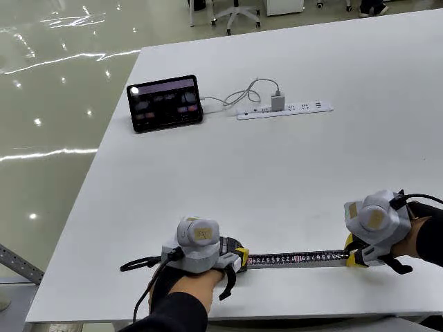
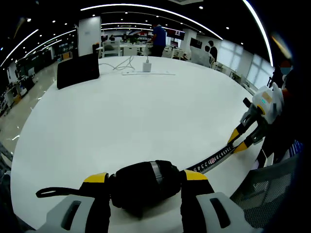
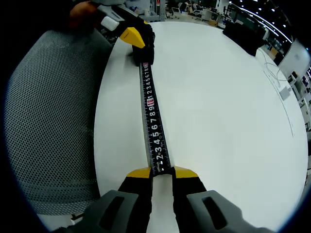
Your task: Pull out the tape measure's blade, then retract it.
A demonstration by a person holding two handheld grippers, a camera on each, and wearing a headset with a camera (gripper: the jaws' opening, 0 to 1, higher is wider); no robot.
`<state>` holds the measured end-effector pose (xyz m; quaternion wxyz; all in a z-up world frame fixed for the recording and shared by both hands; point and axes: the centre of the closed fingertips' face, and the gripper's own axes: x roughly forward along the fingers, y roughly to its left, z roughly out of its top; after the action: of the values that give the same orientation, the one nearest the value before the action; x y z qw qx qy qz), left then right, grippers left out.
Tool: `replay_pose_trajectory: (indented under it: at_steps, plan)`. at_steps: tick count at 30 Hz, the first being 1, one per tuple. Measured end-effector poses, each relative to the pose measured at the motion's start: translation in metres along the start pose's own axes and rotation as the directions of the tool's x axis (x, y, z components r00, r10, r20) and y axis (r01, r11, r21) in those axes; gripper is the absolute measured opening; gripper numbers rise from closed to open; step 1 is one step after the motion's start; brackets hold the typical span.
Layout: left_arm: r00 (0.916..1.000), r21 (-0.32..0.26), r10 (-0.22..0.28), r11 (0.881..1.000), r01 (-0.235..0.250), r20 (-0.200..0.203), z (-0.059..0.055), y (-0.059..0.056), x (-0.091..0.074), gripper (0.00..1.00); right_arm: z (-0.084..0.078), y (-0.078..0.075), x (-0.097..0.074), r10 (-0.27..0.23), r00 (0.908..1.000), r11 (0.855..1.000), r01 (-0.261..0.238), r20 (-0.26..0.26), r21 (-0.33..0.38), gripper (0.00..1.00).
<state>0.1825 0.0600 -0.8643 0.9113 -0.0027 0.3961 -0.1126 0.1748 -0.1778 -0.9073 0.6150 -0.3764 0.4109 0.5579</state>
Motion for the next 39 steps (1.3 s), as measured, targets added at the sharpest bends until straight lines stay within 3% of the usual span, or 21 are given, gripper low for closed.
replay_pose_trajectory:
  at_steps: [39]
  plan:
    - [1.0,-0.001,-0.001,1.0,0.001,0.001,0.0,0.0,0.0,0.54,0.014,0.001,0.005,0.008,0.9998,1.0,-0.008,0.017,-0.006,0.11]
